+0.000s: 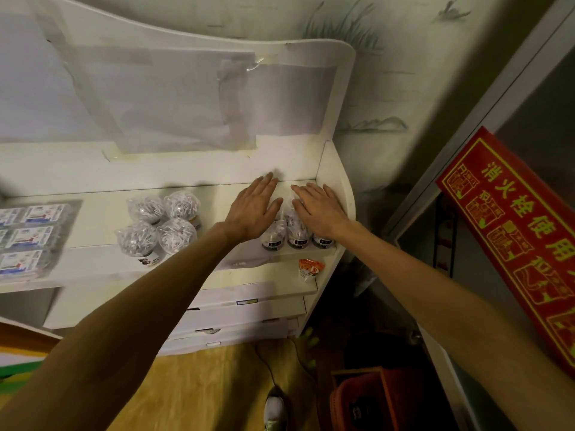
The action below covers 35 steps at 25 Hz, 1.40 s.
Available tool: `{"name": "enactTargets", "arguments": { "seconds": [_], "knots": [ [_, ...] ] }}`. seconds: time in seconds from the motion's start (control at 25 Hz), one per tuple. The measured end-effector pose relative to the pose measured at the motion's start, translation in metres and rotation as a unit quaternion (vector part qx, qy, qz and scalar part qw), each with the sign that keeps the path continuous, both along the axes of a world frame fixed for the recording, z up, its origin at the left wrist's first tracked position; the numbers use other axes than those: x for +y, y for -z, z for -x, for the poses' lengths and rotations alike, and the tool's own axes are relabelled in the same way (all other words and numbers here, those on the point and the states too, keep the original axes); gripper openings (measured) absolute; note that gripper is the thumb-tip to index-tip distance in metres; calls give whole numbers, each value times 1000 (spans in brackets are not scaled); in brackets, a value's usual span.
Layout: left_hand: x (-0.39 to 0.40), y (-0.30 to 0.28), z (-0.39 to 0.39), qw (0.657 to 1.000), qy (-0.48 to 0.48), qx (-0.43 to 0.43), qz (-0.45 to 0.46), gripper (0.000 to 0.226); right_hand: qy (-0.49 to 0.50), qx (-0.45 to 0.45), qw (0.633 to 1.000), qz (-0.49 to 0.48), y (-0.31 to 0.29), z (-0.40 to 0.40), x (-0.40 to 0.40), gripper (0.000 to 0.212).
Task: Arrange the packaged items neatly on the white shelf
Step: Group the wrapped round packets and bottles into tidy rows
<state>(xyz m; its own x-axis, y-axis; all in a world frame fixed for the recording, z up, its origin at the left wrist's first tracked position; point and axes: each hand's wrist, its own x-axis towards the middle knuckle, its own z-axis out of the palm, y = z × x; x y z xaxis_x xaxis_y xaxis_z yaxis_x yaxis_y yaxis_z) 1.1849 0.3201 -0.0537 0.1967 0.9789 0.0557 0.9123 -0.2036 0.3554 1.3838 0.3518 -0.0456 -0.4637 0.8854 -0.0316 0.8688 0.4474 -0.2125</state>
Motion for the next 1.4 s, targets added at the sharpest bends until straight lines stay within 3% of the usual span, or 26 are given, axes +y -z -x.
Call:
{"name": "enactTargets", "arguments": {
  "seconds": [0.32,0.88,1.4],
  "knots": [
    [-2,-1,-20,997,2,30,71,64,-2,-21,1000,-10,5,1,0,54],
    [-7,5,-23,998,-13,43,46,69,-8,-16,999,-28,3,4,-2,53],
    [-6,5,-24,999,-6,37,34,60,11,52,998,-33,2,4,-2,45]
  ]
}}
